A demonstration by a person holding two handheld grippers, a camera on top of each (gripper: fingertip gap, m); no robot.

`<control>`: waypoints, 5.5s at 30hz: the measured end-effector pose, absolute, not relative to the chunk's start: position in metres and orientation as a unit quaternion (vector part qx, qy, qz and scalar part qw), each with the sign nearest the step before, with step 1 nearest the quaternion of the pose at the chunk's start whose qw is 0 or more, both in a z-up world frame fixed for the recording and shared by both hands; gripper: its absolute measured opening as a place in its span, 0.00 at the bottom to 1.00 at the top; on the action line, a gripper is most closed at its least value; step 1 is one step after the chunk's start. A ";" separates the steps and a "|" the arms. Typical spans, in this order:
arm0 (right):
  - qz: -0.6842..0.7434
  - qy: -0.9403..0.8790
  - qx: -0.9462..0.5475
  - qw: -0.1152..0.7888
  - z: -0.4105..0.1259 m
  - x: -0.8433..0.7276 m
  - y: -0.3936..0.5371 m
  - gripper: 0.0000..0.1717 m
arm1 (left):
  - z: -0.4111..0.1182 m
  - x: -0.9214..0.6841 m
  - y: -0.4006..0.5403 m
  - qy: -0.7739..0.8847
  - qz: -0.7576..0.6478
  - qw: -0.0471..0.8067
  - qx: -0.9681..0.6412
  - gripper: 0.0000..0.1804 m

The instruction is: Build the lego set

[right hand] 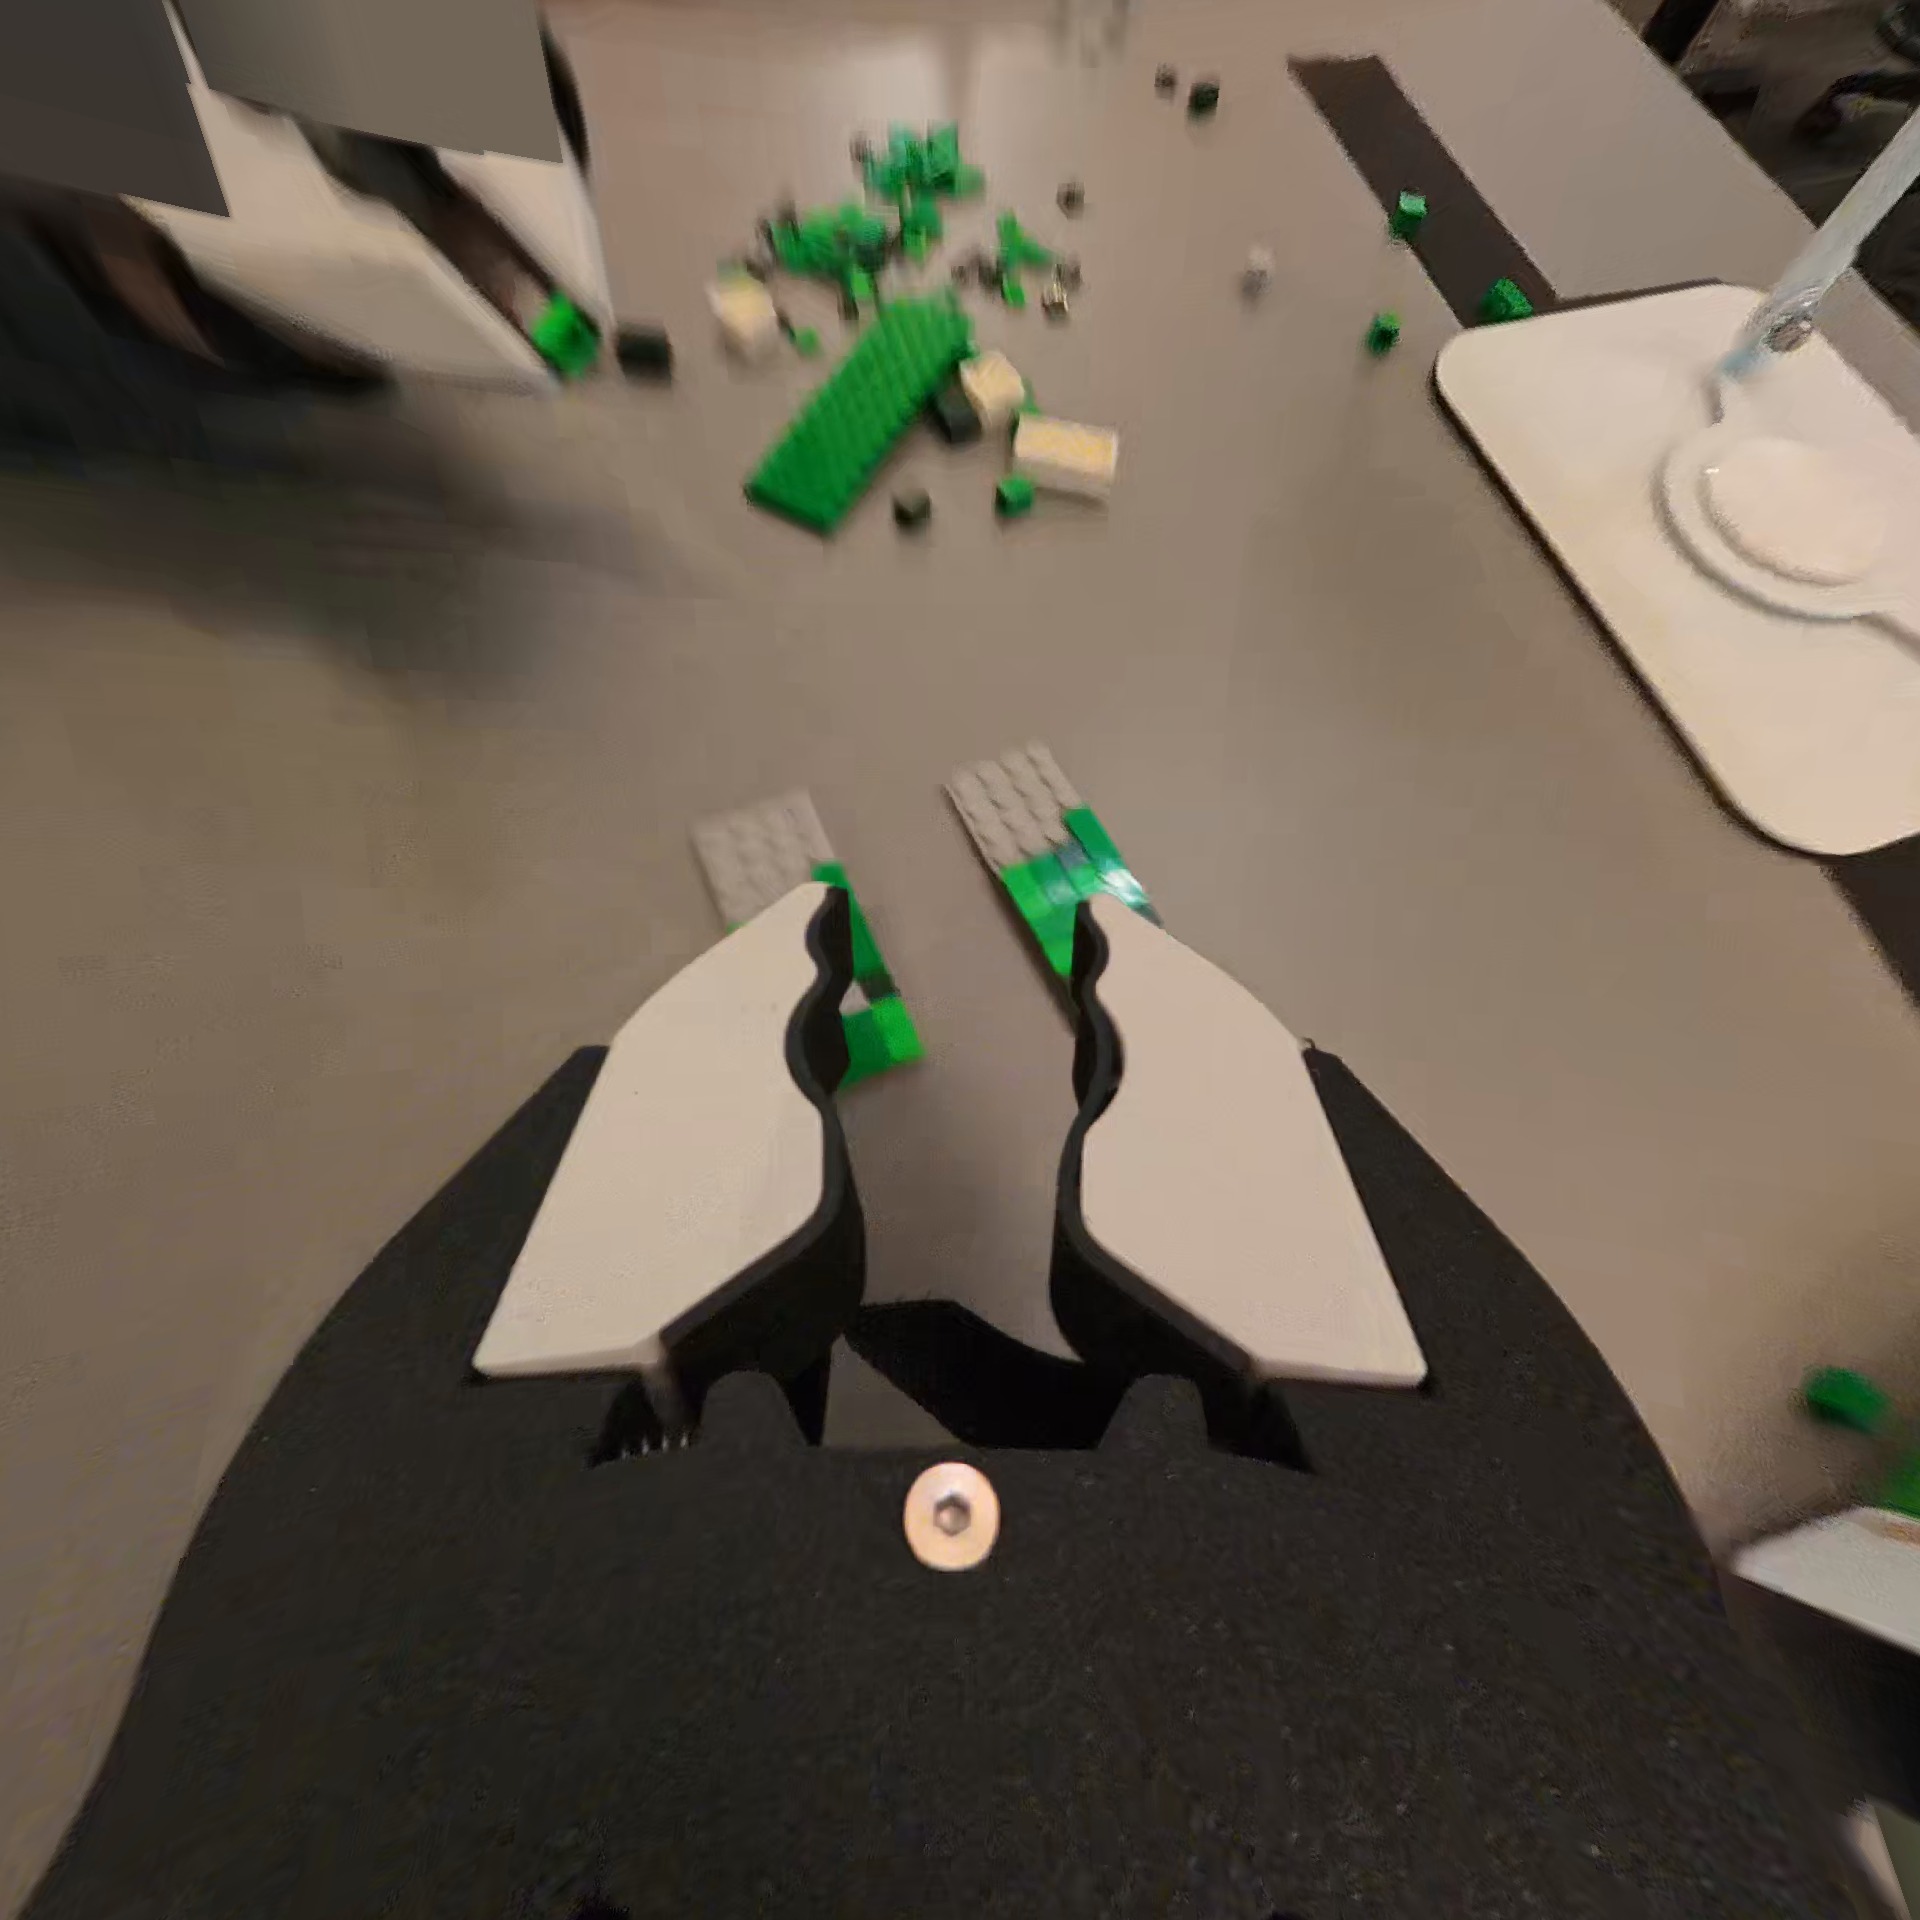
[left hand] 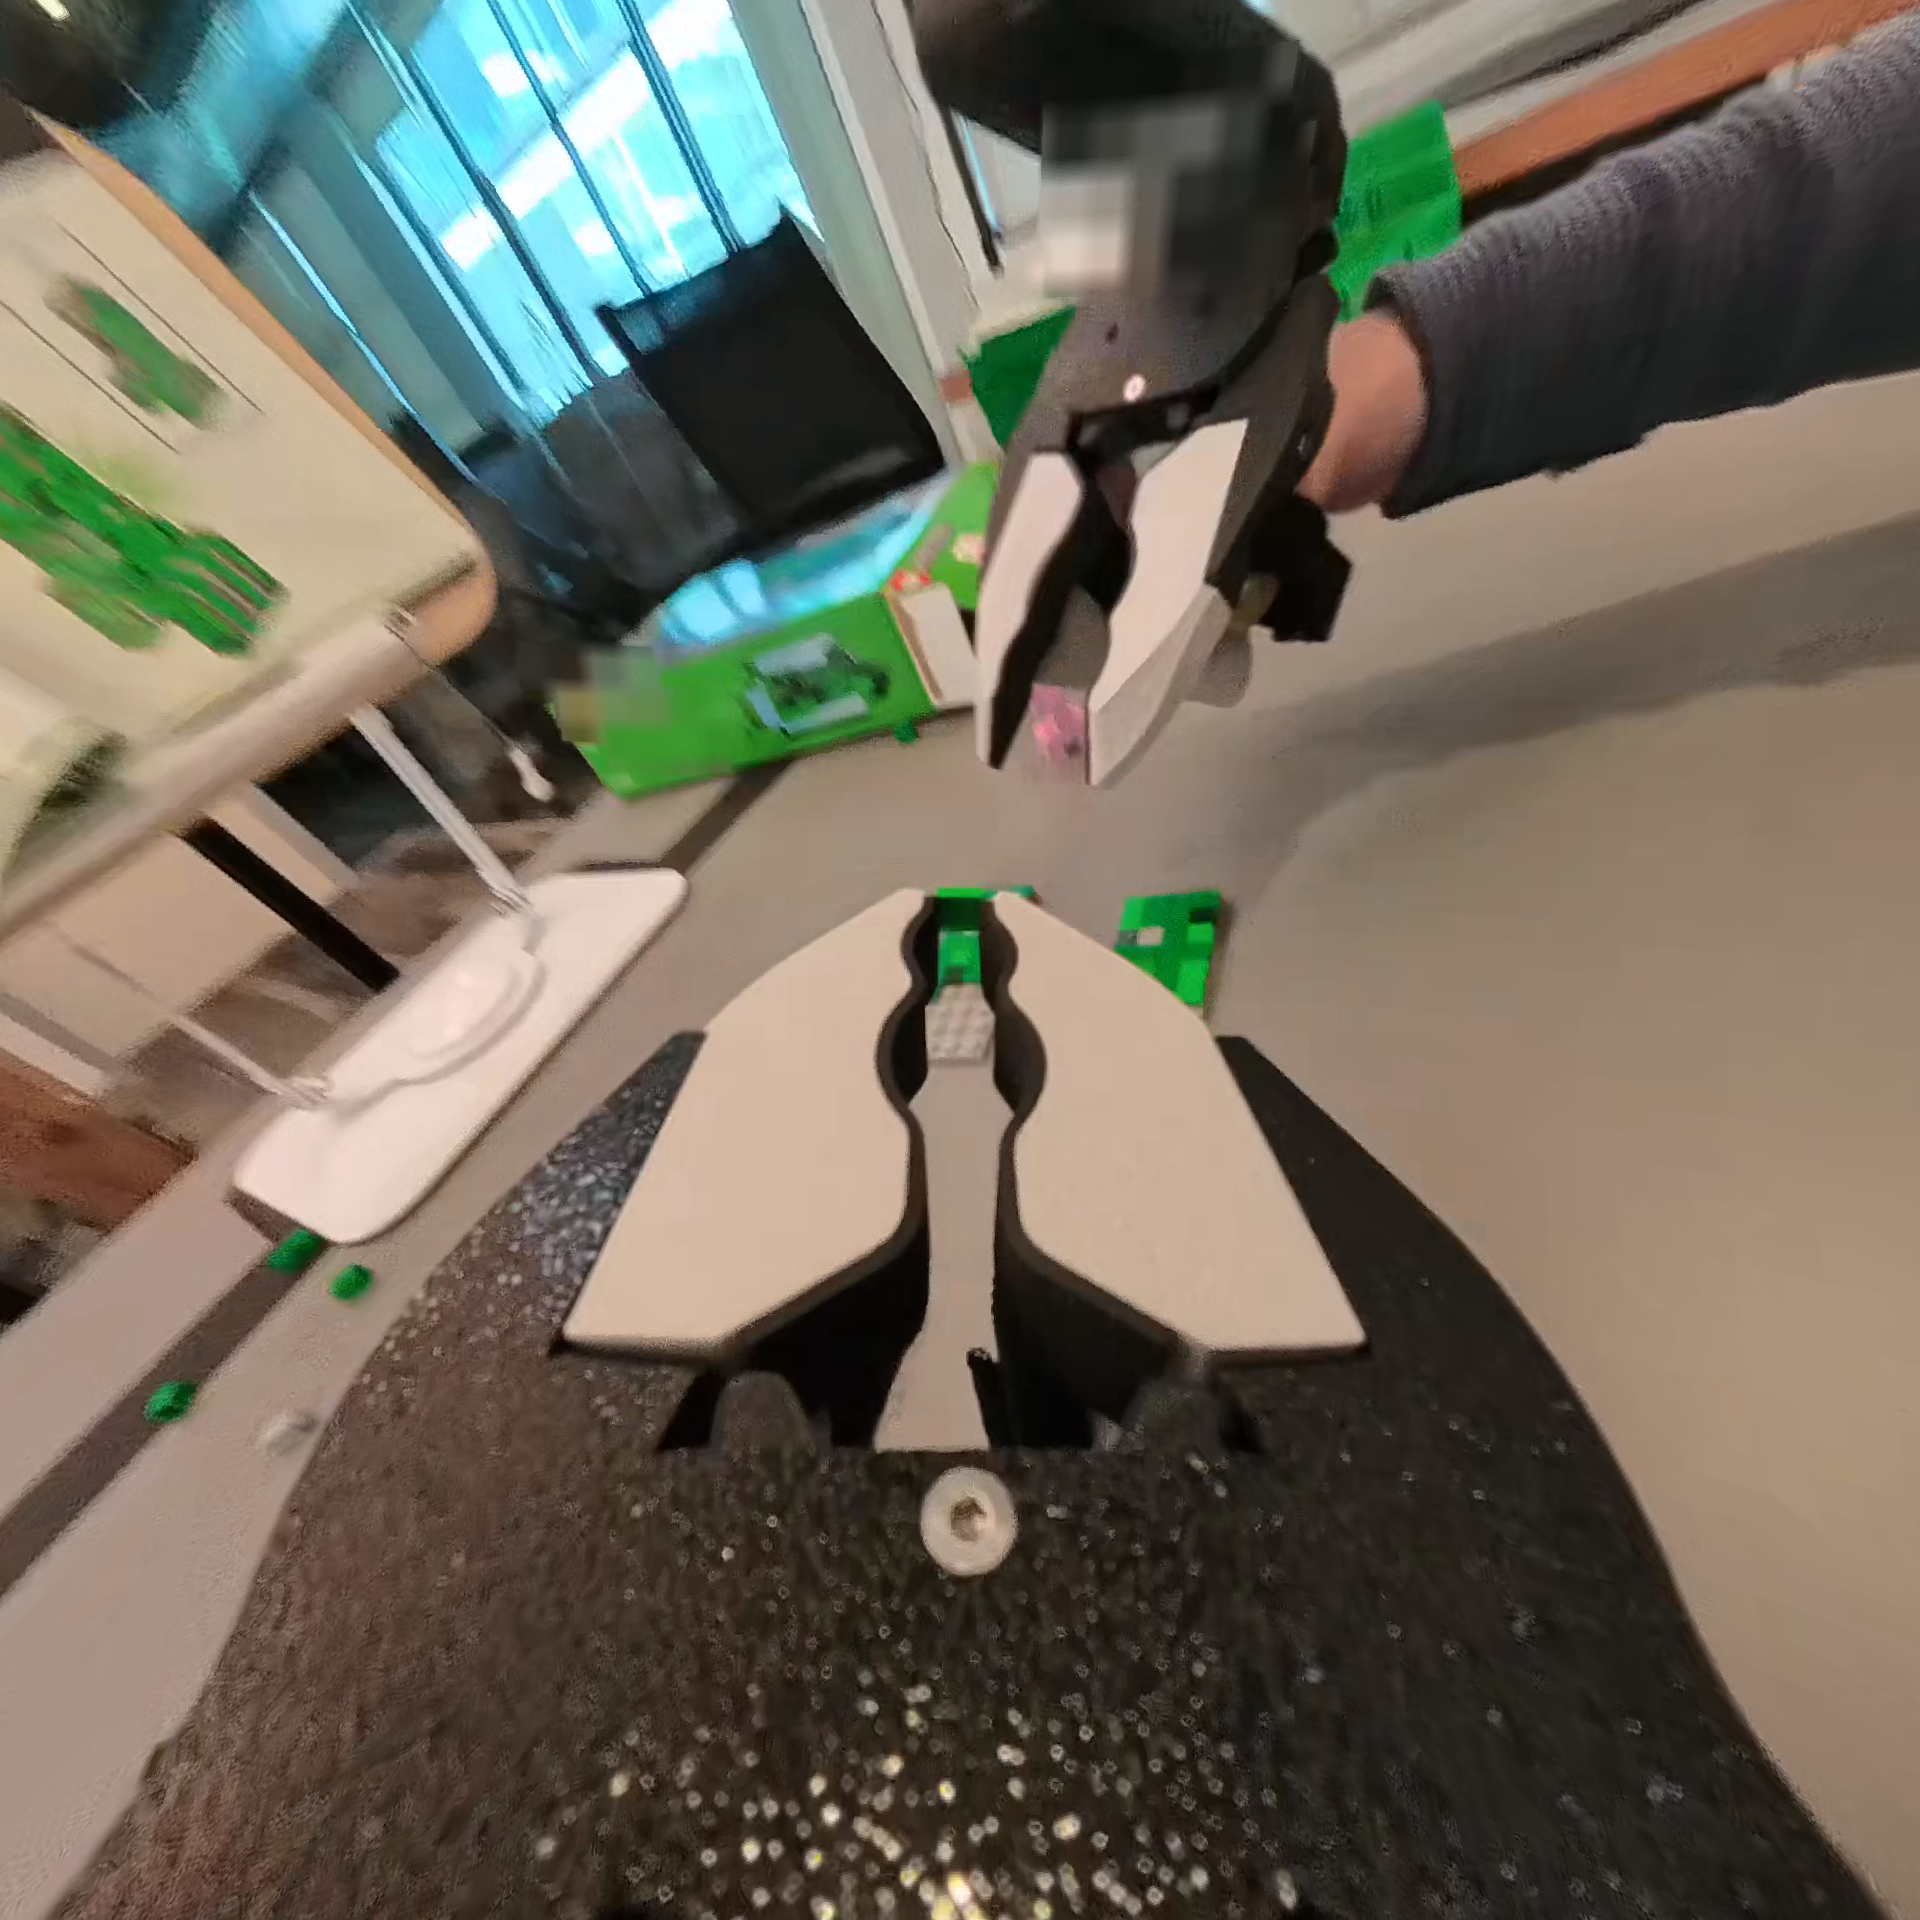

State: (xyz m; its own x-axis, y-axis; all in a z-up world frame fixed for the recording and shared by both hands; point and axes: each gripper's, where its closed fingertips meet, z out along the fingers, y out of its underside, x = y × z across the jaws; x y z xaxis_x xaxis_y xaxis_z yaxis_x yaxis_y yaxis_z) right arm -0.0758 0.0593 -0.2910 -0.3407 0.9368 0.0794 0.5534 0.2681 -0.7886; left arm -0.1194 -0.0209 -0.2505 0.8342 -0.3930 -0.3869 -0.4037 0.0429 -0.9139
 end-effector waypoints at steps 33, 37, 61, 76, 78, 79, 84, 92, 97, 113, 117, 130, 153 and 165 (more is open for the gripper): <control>0.311 -0.862 -0.340 0.212 -0.353 -0.098 0.087 0.19 | -0.352 -0.131 0.065 0.433 -0.049 0.143 -0.889 0.04; 0.319 -0.858 -0.346 0.207 -0.351 -0.097 0.086 0.19 | -0.355 -0.125 0.066 0.423 -0.068 0.128 -0.895 0.04; 0.331 -0.852 -0.349 0.206 -0.350 -0.097 0.087 0.19 | -0.347 -0.131 0.062 0.376 -0.095 0.170 -0.906 0.09; 0.332 -0.852 -0.349 0.205 -0.351 -0.097 0.087 0.19 | -0.347 -0.131 0.068 0.399 -0.077 0.199 -0.892 0.03; 0.333 -0.852 -0.349 0.205 -0.351 -0.097 0.087 0.19 | -0.347 -0.131 0.069 0.402 -0.078 0.200 -0.890 0.03; 0.333 -0.852 -0.349 0.204 -0.351 -0.097 0.087 0.19 | -0.346 -0.130 0.068 0.402 -0.079 0.198 -0.891 0.04; 0.334 -0.852 -0.349 0.202 -0.351 -0.097 0.087 0.19 | -0.342 -0.132 0.060 0.376 -0.112 0.209 -0.896 0.10; 0.334 -0.853 -0.347 0.202 -0.350 -0.096 0.087 0.18 | -0.347 -0.135 0.045 0.338 -0.120 0.249 -0.900 0.21; 0.332 -0.853 -0.334 0.225 -0.348 -0.095 0.086 0.18 | -0.341 -0.131 0.039 0.262 -0.147 0.313 -0.901 0.26; 0.375 -0.838 -0.287 0.275 -0.321 -0.098 0.068 0.18 | -0.316 -0.112 0.030 -0.051 -0.427 0.386 -0.816 0.22; 0.382 -0.837 -0.272 0.282 -0.312 -0.096 0.063 0.18 | -0.311 -0.113 0.030 -0.070 -0.469 0.397 -0.786 0.14; 0.319 -0.861 -0.237 0.319 -0.302 -0.098 0.047 0.18 | -0.301 -0.110 0.017 -0.135 -0.553 0.399 -0.719 0.03; 0.215 -0.899 -0.291 0.248 -0.292 -0.138 0.014 0.05 | -0.310 -0.110 0.019 -0.170 -0.601 0.379 -0.683 0.02; 0.168 -0.915 -0.287 0.227 -0.297 -0.138 0.014 0.03 | -0.309 -0.108 0.016 -0.160 -0.605 0.375 -0.684 0.02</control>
